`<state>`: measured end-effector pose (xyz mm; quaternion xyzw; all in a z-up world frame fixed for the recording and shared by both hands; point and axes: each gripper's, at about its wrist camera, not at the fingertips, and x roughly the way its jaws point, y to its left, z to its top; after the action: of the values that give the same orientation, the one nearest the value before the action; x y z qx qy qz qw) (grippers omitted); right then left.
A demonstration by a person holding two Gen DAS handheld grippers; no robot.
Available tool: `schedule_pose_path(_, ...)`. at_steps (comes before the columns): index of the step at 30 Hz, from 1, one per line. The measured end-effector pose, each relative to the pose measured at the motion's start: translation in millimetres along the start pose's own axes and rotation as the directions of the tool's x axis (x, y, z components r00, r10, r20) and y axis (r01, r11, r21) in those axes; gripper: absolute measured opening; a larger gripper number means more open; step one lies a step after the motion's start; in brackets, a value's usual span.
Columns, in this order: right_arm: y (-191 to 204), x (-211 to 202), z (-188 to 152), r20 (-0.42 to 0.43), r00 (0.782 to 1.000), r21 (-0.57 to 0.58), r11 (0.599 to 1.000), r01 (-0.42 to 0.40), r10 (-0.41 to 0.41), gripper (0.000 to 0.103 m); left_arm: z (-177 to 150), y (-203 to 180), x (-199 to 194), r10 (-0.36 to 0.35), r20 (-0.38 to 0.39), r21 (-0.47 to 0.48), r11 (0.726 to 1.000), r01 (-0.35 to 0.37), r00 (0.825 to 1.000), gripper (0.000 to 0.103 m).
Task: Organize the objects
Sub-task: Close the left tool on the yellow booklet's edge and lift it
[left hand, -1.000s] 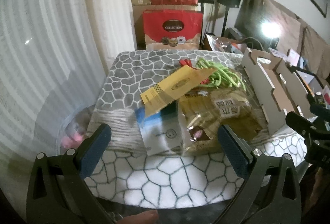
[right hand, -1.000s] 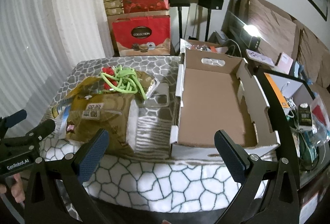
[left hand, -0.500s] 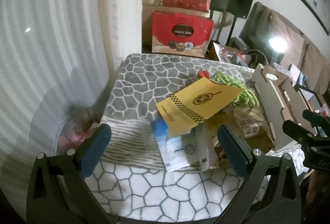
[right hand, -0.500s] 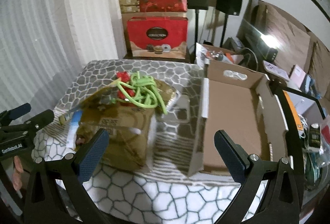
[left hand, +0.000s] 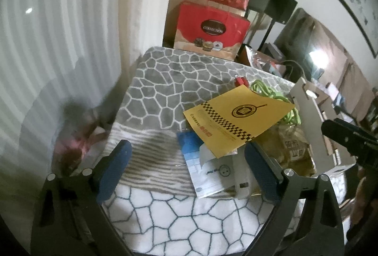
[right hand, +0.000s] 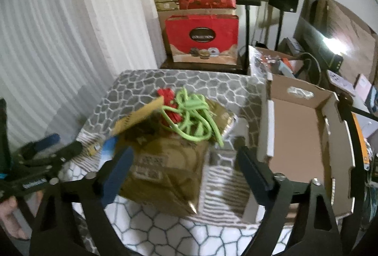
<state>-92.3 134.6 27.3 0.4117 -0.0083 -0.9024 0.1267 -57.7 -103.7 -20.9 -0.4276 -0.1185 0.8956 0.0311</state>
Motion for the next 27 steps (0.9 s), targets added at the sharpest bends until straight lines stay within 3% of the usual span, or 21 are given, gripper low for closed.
schedule_pose_path(2, 2.4, 2.4, 8.1, -0.009, 0.999, 0.010, 0.999, -0.044, 0.044, 0.081, 1.5, 4.6, 1.3, -0.016, -0.002, -0.021, 1.000, 0.016, 1.000, 0.087)
schedule_pose_path(4, 4.9, 6.1, 15.1, -0.022, 0.996, 0.020, 0.996, -0.084, 0.085, 0.072, 4.0, 6.5, 3.8, -0.034, -0.009, -0.037, 0.999, 0.034, 0.999, 0.074)
schedule_pose_path(6, 9.2, 12.6, 22.6, -0.040, 0.994, 0.019, 0.994, -0.105, 0.106, 0.058, 6.8, 7.9, 8.6, -0.060, -0.026, -0.052, 0.997, 0.058, 0.998, 0.063)
schedule_pose_path(8, 14.4, 17.8, 26.9, -0.054, 0.993, 0.015, 0.994, -0.107, 0.108, 0.053, 9.8, 8.0, 13.0, -0.087, -0.039, -0.065, 0.994, 0.085, 0.995, 0.055)
schedule_pose_path(12, 20.1, 34.7, 33.7, -0.099, 0.985, 0.027, 0.990, -0.138, 0.140, 0.051, 13.6, 9.4, 21.4, -0.143, -0.058, -0.110, 0.985, 0.136, 0.988, 0.055)
schedule_pose_path(17, 19.3, 46.5, 34.0, -0.142, 0.972, 0.066, 0.981, -0.180, 0.188, 0.051, 11.8, 13.4, 25.5, -0.139, -0.061, -0.126, 0.983, 0.130, 0.988, 0.071)
schedule_pose_path(20, 19.8, 56.1, 33.7, -0.176, 0.956, 0.110, 0.970, -0.217, 0.234, 0.051, 9.3, 15.2, 26.4, -0.150, -0.064, -0.133, 0.981, 0.140, 0.987, 0.072)
schedule_pose_path(24, 16.4, 75.6, 31.8, -0.217, 0.917, 0.217, 0.932, -0.290, 0.336, 0.050, 7.6, 14.4, 28.9, -0.154, -0.077, -0.122, 0.982, 0.144, 0.985, 0.072)
schedule_pose_path(27, 15.7, 83.1, 33.2, -0.212, 0.898, 0.267, 0.907, -0.325, 0.385, 0.040, 8.1, 14.2, 30.2, -0.161, -0.081, -0.123, 0.981, 0.151, 0.984, 0.072)
